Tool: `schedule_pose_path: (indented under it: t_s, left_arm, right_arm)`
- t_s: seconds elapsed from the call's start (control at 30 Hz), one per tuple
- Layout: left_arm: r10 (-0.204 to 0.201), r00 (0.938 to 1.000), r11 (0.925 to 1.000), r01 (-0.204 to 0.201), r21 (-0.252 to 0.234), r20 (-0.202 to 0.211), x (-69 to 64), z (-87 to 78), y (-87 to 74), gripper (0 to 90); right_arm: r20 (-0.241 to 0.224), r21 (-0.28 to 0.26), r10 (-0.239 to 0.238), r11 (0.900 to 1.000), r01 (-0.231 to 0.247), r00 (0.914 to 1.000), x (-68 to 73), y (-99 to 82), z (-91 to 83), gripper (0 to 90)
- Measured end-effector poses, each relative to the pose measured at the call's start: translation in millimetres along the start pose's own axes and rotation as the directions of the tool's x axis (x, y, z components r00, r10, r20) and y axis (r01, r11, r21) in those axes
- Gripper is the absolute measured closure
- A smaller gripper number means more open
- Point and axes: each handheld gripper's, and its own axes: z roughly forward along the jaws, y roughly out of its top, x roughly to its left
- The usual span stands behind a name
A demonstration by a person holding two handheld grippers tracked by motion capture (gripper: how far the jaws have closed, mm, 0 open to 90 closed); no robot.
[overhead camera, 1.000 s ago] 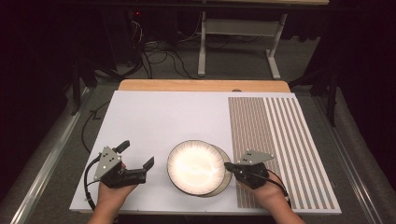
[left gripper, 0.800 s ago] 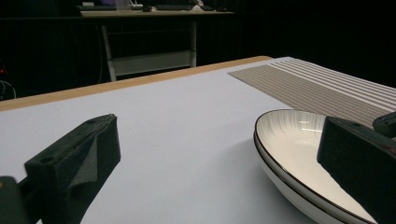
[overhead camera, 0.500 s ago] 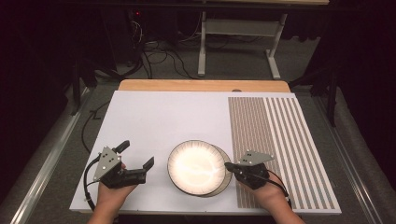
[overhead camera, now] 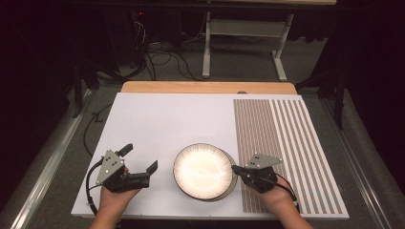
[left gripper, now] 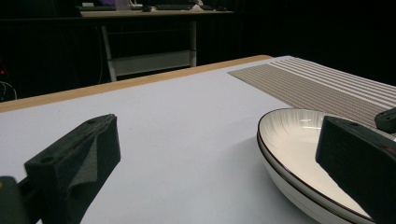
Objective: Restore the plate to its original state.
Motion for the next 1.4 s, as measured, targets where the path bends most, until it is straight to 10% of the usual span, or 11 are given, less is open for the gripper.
schedule_pose_path:
  t_s: [1.0, 1.23, 1.4]
  left_arm:
    - [0.005, 0.9999, 0.9999, -0.005, 0.015, 0.009, -0.3, 1.6, -0.8, 0.6]
    - [0.008, 0.9999, 0.9996, -0.009, 0.025, 0.013, -0.2, 3.8, -1.9, 0.6]
    - [0.000, 0.9999, 0.9992, -0.001, 0.039, 0.012, 0.3, 5.0, -3.7, 0.4]
  right_arm:
    - [0.072, -0.075, 0.084, 0.9941, -0.079, 0.9939, -20.6, -5.9, -29.3, 83.3]
    - [0.145, -0.164, 0.132, 0.9806, -0.107, 0.9806, -34.3, -12.2, -53.8, 57.0]
    - [0.161, -0.245, 0.169, 0.9612, -0.126, 0.9725, -41.9, -17.8, -67.3, 19.6]
